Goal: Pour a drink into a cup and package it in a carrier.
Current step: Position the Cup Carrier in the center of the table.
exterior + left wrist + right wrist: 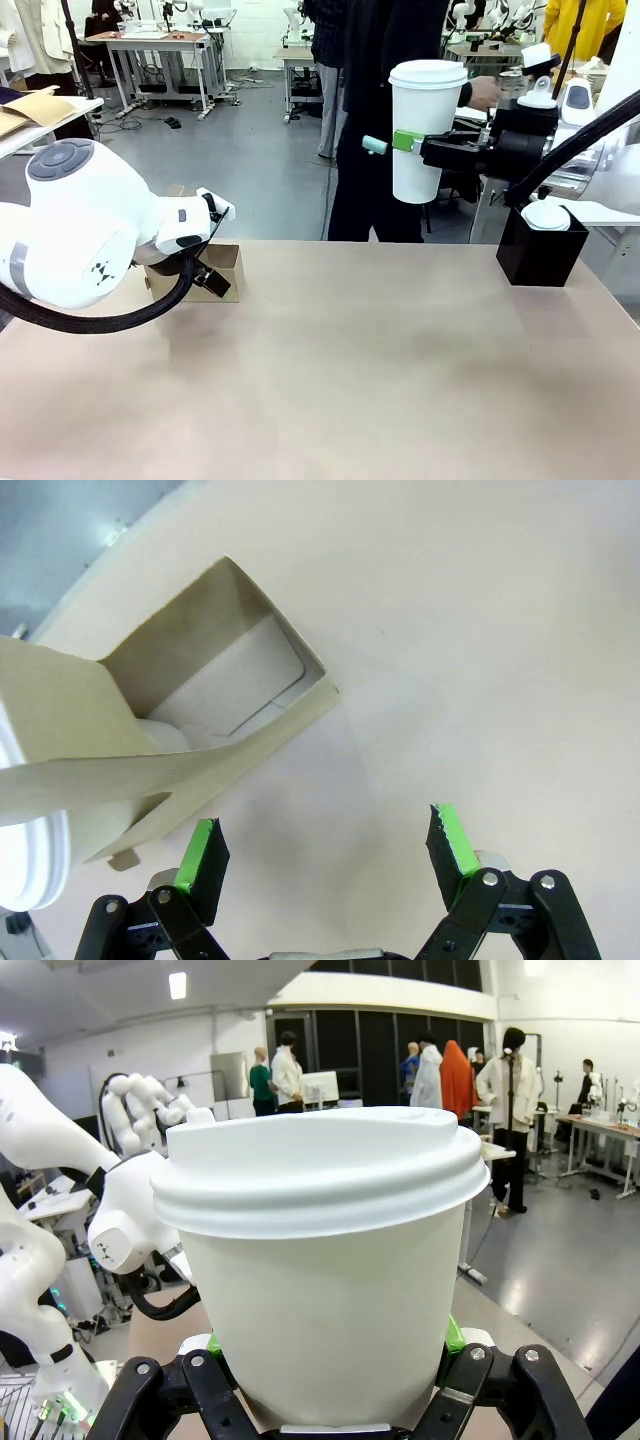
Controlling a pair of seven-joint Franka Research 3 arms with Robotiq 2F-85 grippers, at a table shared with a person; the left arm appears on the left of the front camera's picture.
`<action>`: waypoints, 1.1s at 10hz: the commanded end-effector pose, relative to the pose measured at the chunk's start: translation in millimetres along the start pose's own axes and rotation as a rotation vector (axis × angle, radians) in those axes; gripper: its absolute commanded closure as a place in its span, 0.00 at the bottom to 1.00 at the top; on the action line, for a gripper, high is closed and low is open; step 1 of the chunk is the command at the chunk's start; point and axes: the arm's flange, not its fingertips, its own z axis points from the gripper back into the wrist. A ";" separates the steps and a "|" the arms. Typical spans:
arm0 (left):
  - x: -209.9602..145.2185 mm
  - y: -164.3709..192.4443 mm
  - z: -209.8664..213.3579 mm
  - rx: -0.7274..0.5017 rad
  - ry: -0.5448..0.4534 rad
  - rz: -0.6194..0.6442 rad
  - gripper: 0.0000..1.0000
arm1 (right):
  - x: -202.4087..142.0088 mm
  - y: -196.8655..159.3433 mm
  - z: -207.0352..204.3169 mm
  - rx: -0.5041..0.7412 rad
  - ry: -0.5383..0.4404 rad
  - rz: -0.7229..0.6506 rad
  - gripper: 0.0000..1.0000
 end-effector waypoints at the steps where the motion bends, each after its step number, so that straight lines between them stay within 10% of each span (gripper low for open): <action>1: 16.9 1.0 32.8 0.034 0.015 0.039 0.00 | 6.1 -0.8 -3.7 -0.008 -0.009 -0.005 0.20; 7: 107.3 1.3 153.0 0.048 0.119 0.296 0.00 | 6.1 -0.8 -3.7 -0.008 -0.009 -0.005 0.20; 11: 141.5 53.8 145.5 0.059 0.196 0.425 0.00 | 6.1 -0.8 -3.7 -0.008 -0.009 -0.005 0.20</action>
